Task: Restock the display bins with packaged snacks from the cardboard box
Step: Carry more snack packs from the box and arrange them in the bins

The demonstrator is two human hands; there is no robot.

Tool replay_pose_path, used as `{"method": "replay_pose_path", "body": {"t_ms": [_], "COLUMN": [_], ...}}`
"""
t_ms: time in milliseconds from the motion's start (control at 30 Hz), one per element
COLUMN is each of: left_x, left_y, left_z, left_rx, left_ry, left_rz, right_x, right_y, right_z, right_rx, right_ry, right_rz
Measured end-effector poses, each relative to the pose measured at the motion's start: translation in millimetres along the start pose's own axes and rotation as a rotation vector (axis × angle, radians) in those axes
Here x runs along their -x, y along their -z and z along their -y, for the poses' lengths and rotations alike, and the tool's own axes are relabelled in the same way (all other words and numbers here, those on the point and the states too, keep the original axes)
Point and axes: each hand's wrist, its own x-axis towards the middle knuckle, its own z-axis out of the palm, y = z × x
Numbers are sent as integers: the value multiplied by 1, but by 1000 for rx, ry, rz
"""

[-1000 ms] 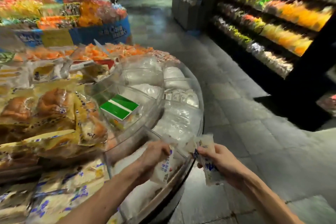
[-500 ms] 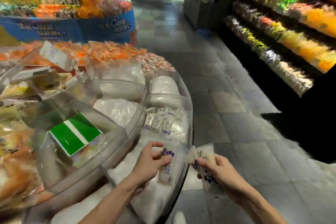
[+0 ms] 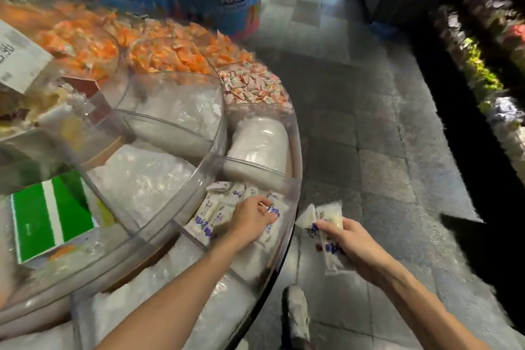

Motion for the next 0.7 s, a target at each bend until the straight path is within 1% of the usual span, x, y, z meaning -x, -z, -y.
{"method": "replay_pose_path", "body": {"t_ms": [133,233,300,367,433,600,700], "left_x": [-46,-65,-73,-78,-82,-94,-96], "left_y": [-34,-56,-64,-70,-68,-69,-67], "left_z": [-8,-12,-17,-19,-20,-4,0], "left_rx": [-217,-403,-600,-806,-928,-1073,-1050], "left_ry": [36,59,56,15,5,-13,-26], "left_rz": [-23,-67,-69,-65,-85,-156,-200], "right_x": [-63,-105,-129,-150,-166,-194,-206], "right_y": [34,57,66,68,67,63,59], "right_z": [16,31,41,48,55,70,77], "right_rx": [114,153,163,156,153,199,246], "right_ry": [-5,1,1,-14,-31,-28,-14], "right_rz": [110,193,233,294,356,457,540]}}
